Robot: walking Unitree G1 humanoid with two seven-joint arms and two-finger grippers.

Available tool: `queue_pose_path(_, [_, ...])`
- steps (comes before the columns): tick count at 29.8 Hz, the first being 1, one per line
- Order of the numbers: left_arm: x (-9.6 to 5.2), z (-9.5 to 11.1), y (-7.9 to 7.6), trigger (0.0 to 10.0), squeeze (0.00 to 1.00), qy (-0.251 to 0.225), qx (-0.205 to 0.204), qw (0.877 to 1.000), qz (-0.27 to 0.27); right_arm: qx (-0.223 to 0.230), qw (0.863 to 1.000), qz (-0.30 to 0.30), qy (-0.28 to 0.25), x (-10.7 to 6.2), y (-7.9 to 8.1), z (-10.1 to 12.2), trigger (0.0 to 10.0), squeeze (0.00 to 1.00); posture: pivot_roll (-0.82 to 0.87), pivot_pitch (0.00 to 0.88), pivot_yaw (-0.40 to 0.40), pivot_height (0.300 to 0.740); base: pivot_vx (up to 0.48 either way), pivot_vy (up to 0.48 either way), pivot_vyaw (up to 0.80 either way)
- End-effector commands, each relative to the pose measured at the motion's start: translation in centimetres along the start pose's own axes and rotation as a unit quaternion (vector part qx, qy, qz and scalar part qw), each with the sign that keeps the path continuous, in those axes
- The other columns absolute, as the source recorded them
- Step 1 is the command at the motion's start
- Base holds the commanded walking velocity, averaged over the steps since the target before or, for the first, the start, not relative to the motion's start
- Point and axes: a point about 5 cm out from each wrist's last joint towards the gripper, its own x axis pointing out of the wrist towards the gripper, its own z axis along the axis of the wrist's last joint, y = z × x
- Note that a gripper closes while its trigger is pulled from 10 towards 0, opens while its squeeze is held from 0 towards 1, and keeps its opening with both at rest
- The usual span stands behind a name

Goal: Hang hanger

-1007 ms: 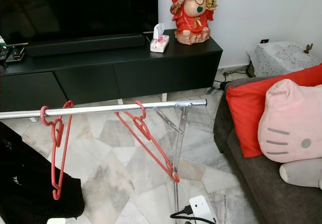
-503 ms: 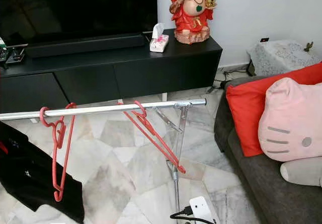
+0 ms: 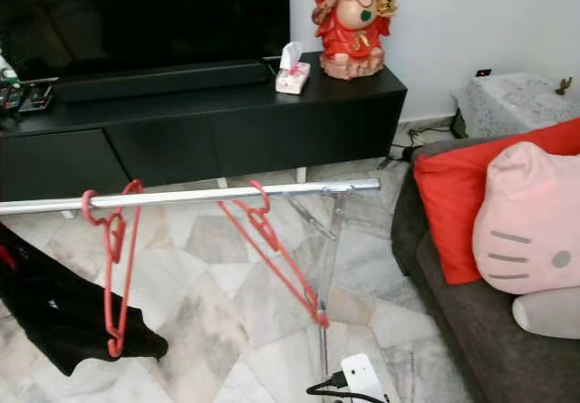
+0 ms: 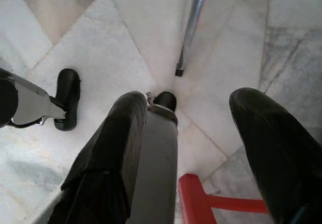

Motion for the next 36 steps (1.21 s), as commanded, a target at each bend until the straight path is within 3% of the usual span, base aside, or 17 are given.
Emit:
queue_pose_path(1, [-0.11, -0.58, 0.27, 10.0, 0.0, 0.009, -0.006, 1.0, 0.008, 0.002, 1.0, 0.003, 0.0, 0.03, 0.23, -0.05, 10.0, 0.0, -0.09, 0.0, 0.042, 0.74, 0.0, 0.27, 0.0])
queue_pose_path(36, [-0.05, -0.28, 0.02, 10.0, 0.0, 0.006, -0.015, 1.0, 0.007, 0.007, 1.0, -0.005, -0.004, 0.05, 0.19, 0.15, 10.0, 0.0, -0.09, 0.0, 0.04, 0.74, 0.0, 0.271, 0.0])
